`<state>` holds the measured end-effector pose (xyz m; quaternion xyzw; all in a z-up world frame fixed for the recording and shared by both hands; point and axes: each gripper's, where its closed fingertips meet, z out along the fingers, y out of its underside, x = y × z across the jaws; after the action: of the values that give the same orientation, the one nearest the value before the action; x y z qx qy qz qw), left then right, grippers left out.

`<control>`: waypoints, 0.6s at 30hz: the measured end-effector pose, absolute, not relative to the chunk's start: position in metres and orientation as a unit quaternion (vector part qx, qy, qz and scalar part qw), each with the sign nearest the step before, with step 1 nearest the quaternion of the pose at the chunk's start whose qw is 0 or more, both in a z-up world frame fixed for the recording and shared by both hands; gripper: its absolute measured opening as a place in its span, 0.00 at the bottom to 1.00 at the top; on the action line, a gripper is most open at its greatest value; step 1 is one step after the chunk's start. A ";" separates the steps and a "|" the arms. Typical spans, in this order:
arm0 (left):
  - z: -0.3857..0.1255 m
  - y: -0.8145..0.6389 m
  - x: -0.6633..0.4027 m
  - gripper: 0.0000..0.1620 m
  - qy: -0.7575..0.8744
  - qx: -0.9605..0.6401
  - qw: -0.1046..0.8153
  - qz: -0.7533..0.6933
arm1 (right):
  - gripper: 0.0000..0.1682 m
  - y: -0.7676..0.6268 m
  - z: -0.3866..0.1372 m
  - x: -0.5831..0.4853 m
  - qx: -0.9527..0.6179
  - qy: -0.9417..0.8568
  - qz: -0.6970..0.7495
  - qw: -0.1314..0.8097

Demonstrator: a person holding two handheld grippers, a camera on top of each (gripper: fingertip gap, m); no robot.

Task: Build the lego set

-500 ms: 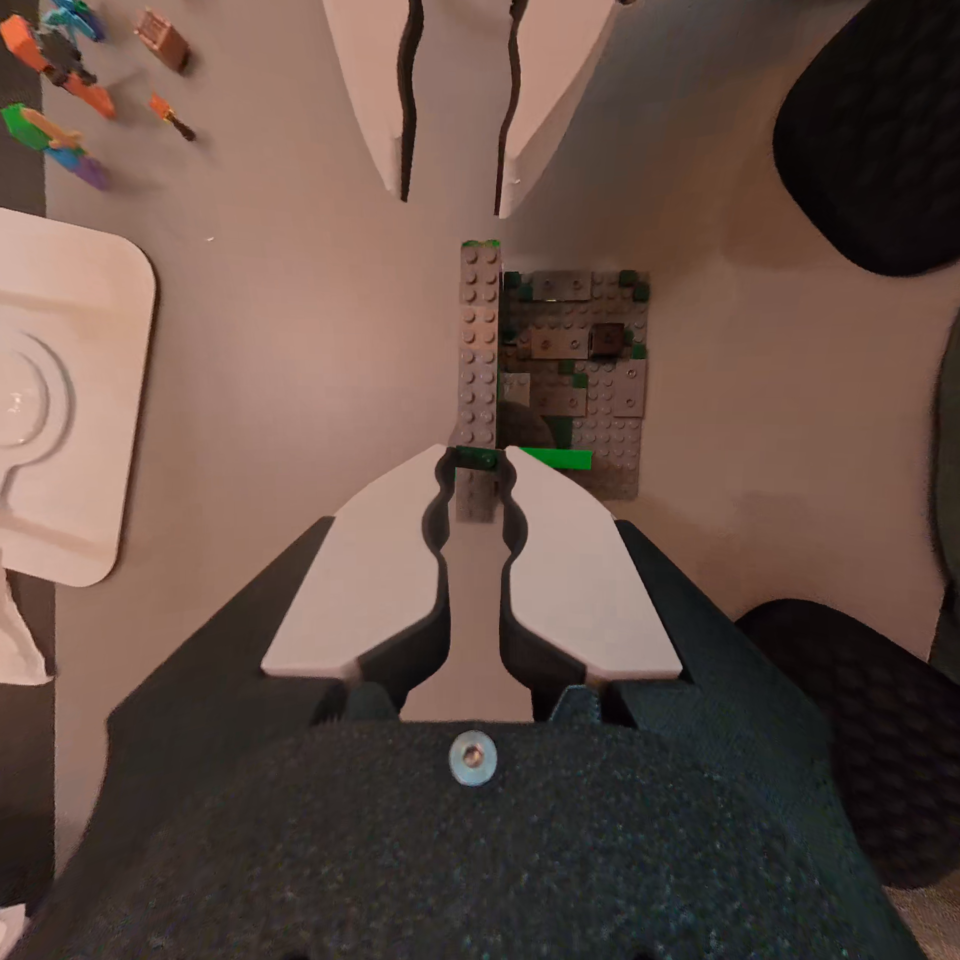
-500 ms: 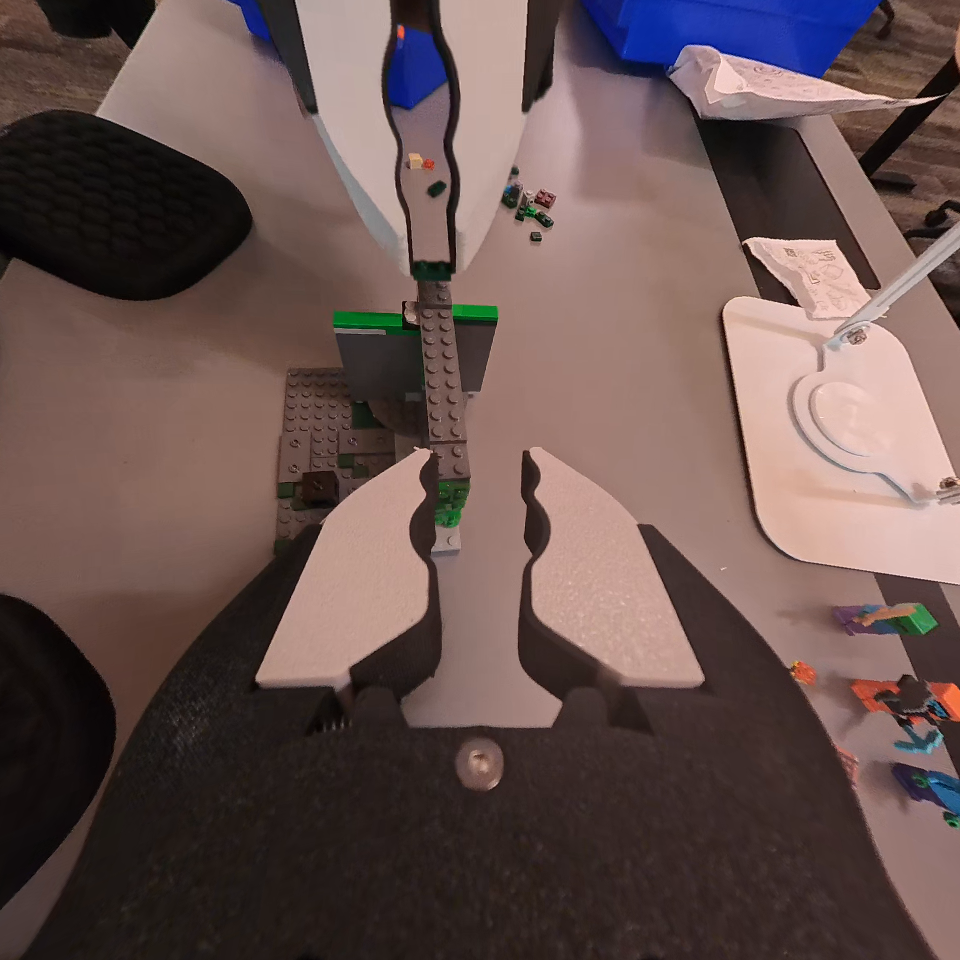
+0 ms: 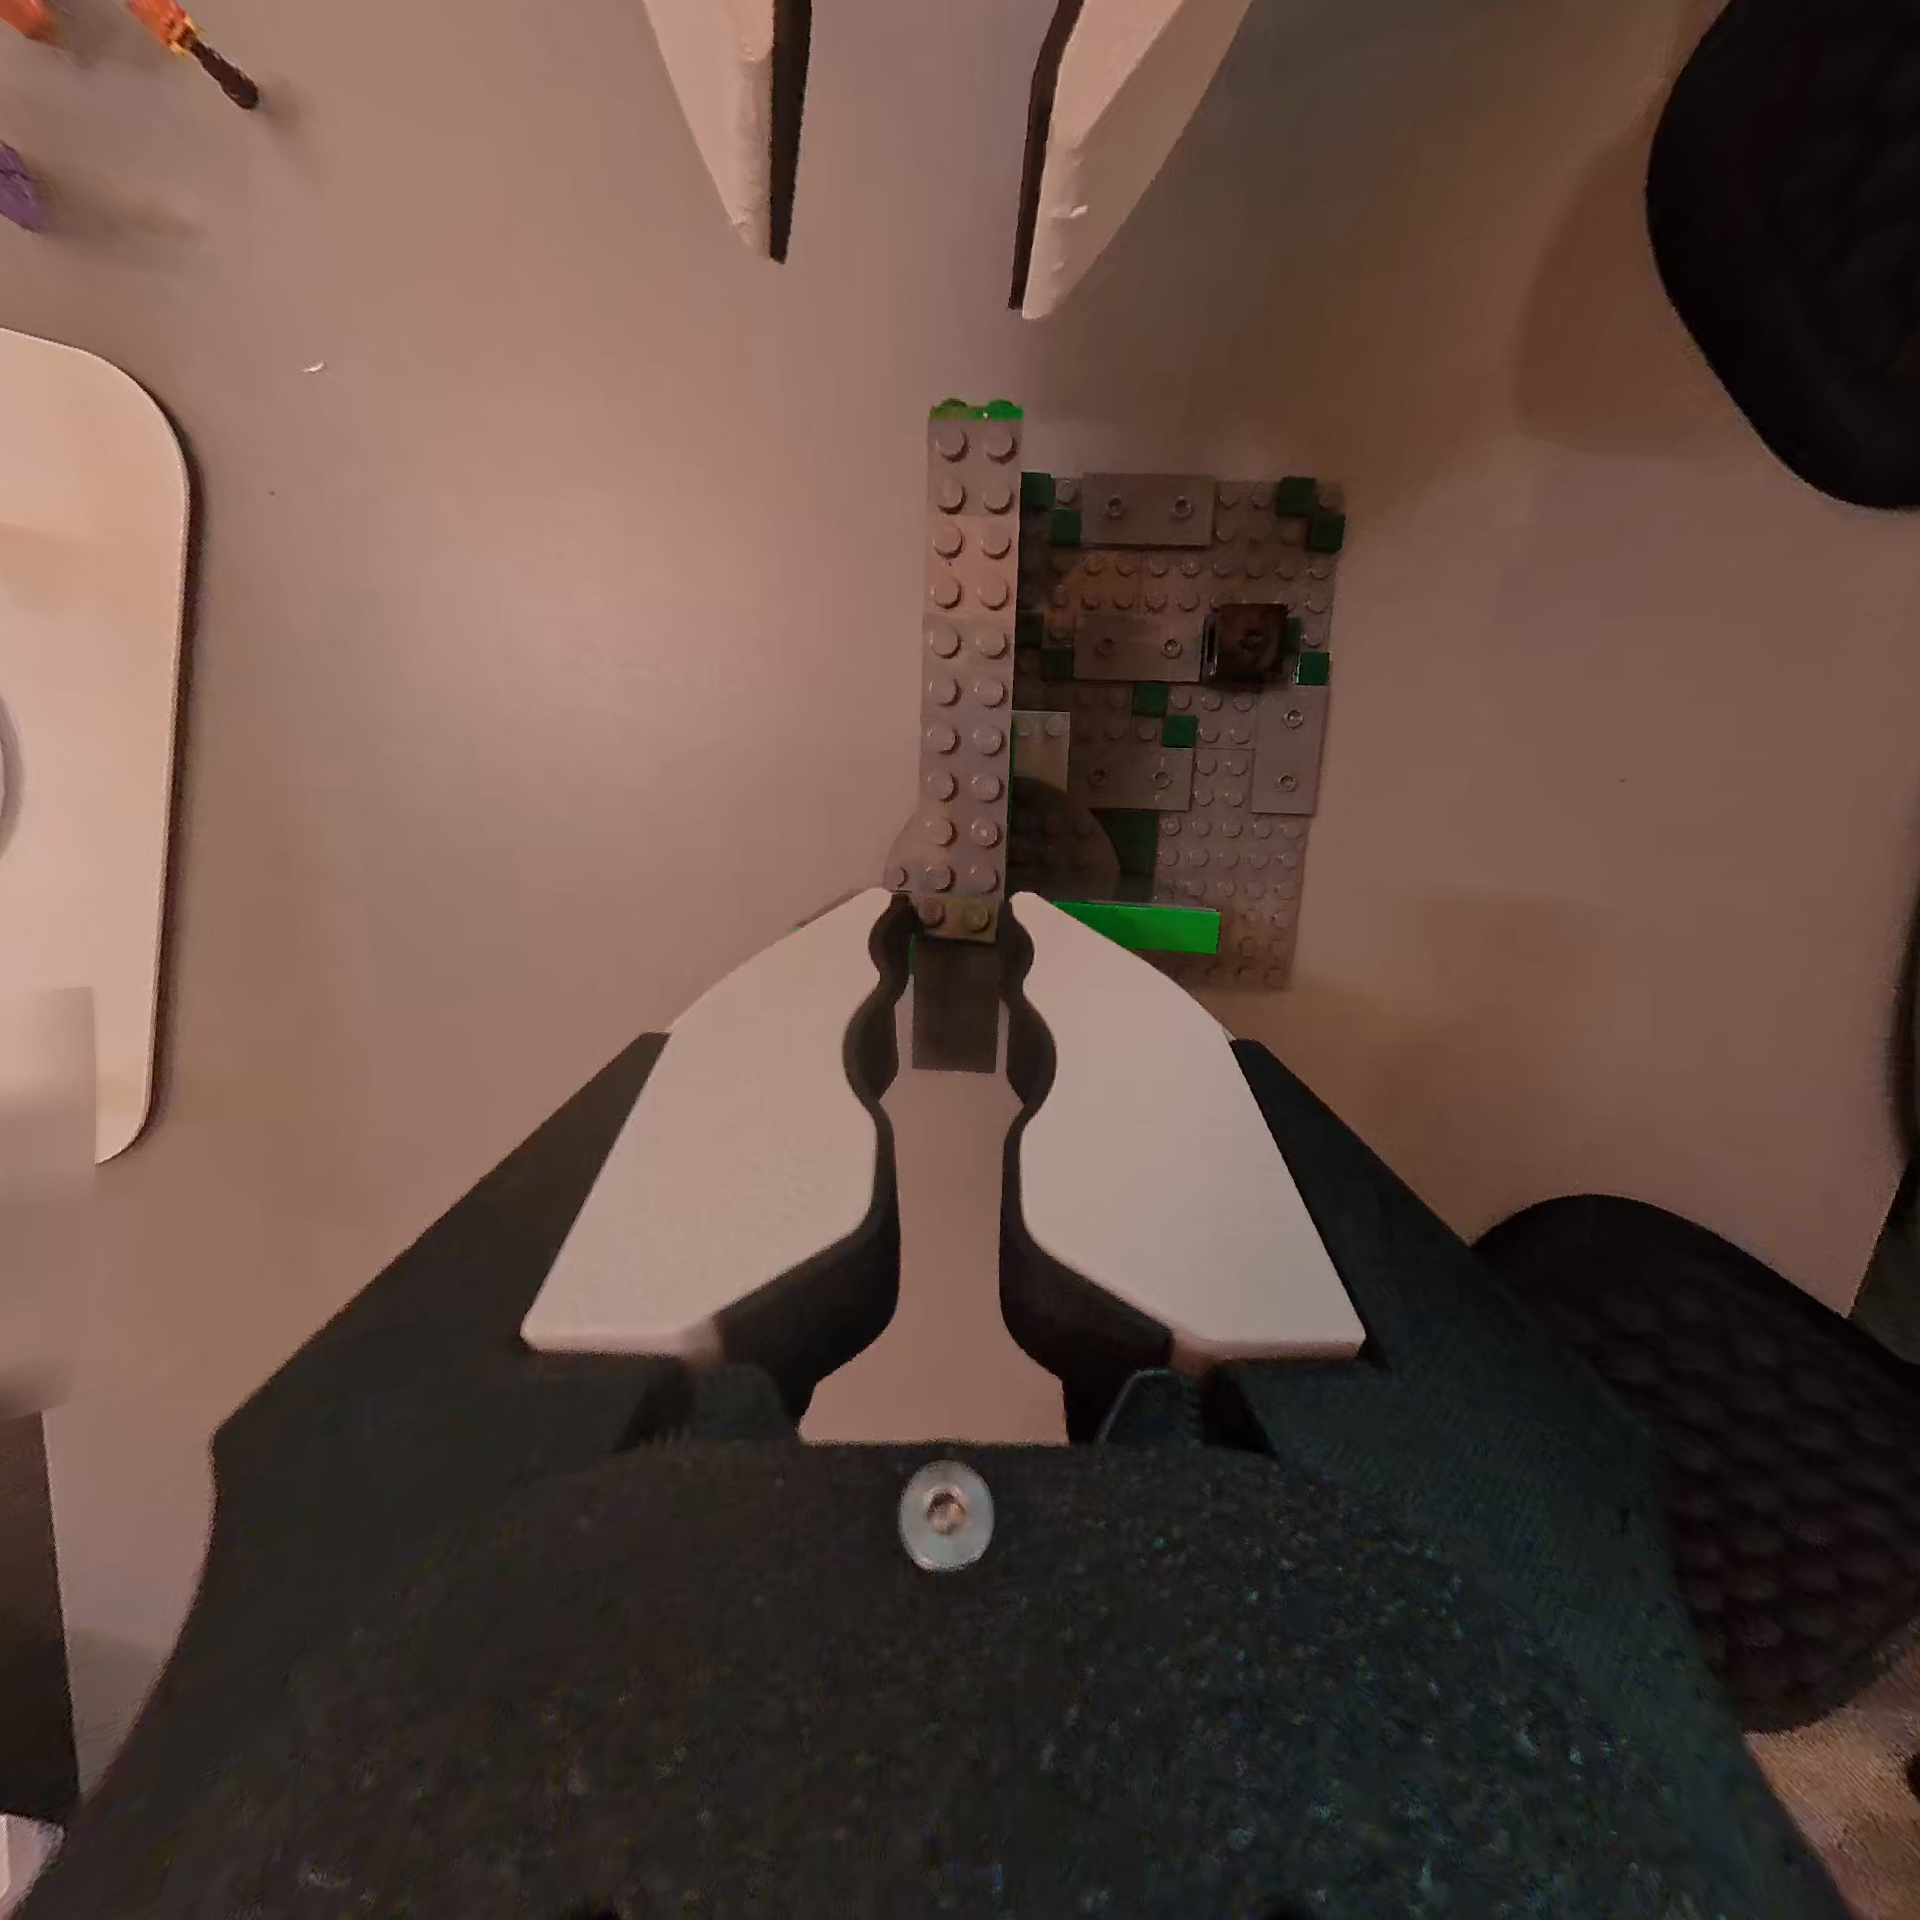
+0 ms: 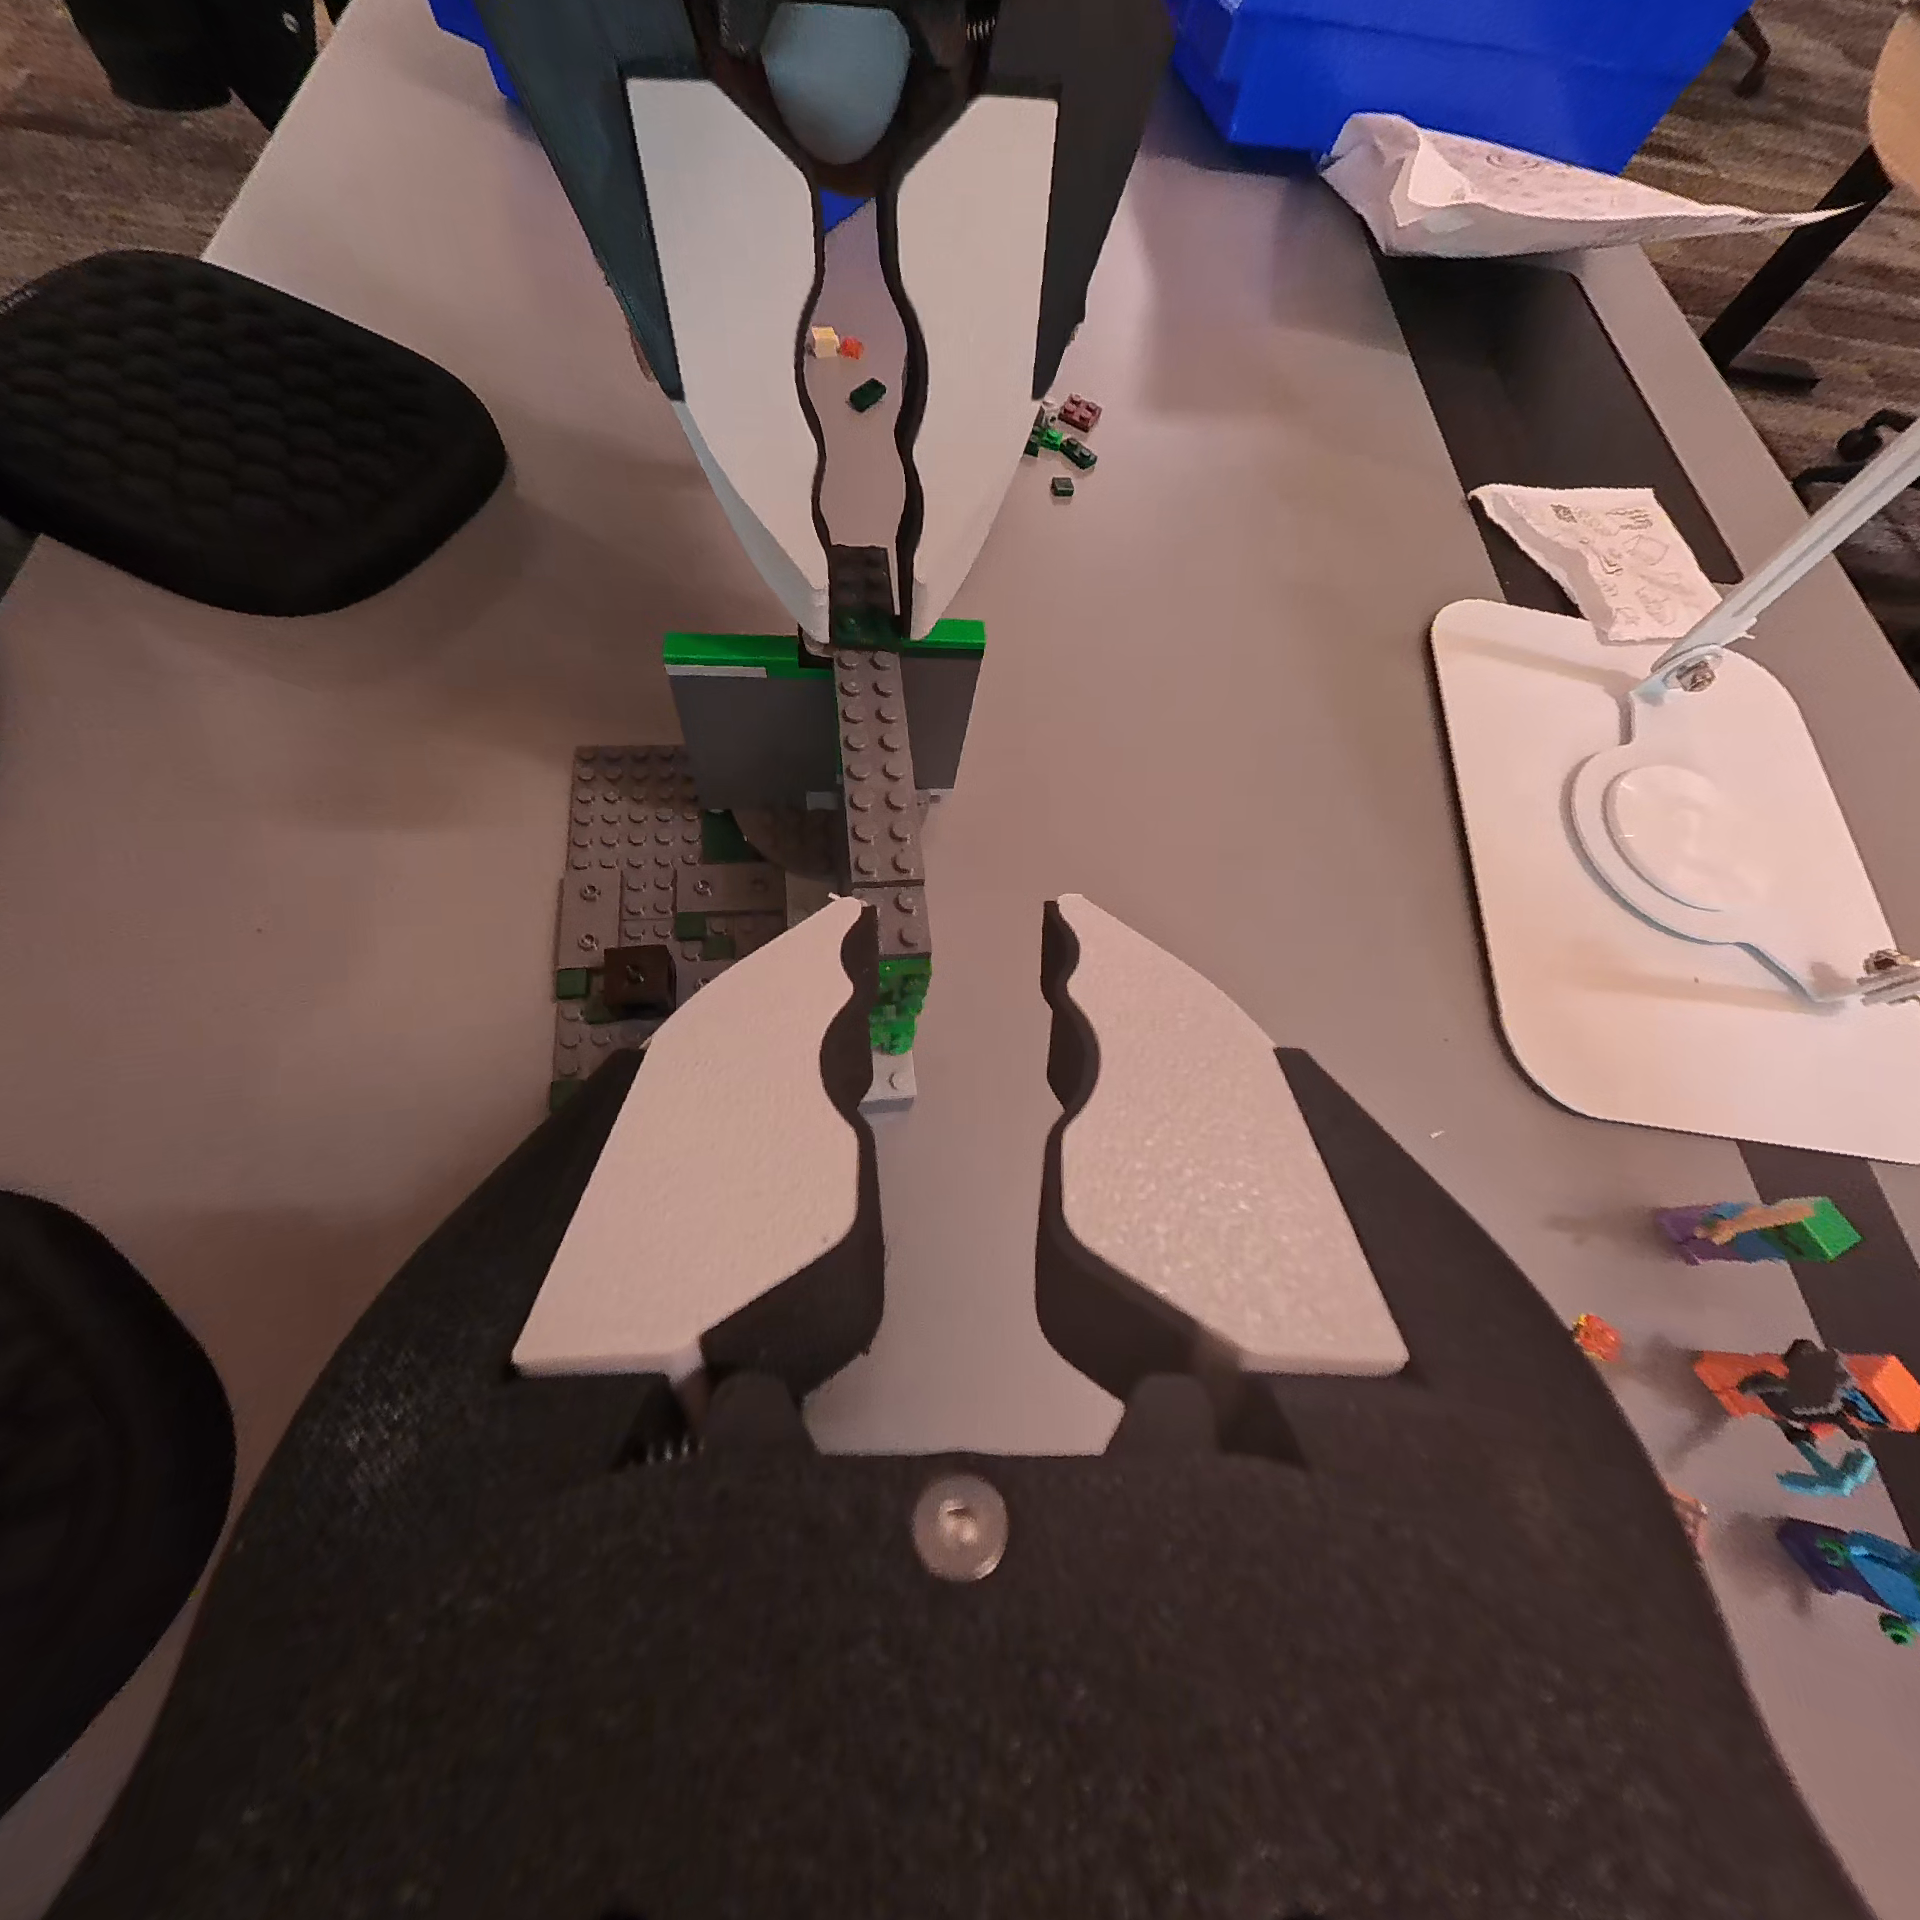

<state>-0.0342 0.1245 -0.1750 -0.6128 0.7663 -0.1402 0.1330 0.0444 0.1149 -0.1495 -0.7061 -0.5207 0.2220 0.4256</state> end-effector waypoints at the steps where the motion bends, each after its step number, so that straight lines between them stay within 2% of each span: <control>1: -0.175 0.124 -0.034 0.10 0.766 -0.613 0.132 -0.140 | 0.18 0.115 -0.149 0.045 -0.706 -0.520 0.222 0.426; 18: -0.167 0.126 -0.036 0.12 0.760 -0.617 0.142 -0.145 | 0.18 0.115 -0.149 0.045 -0.705 -0.520 0.224 0.427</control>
<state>-0.0361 0.1256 -0.1670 -0.6168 0.7604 -0.1451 0.1421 0.0446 0.1147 -0.1489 -0.7053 -0.5197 0.2236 0.4271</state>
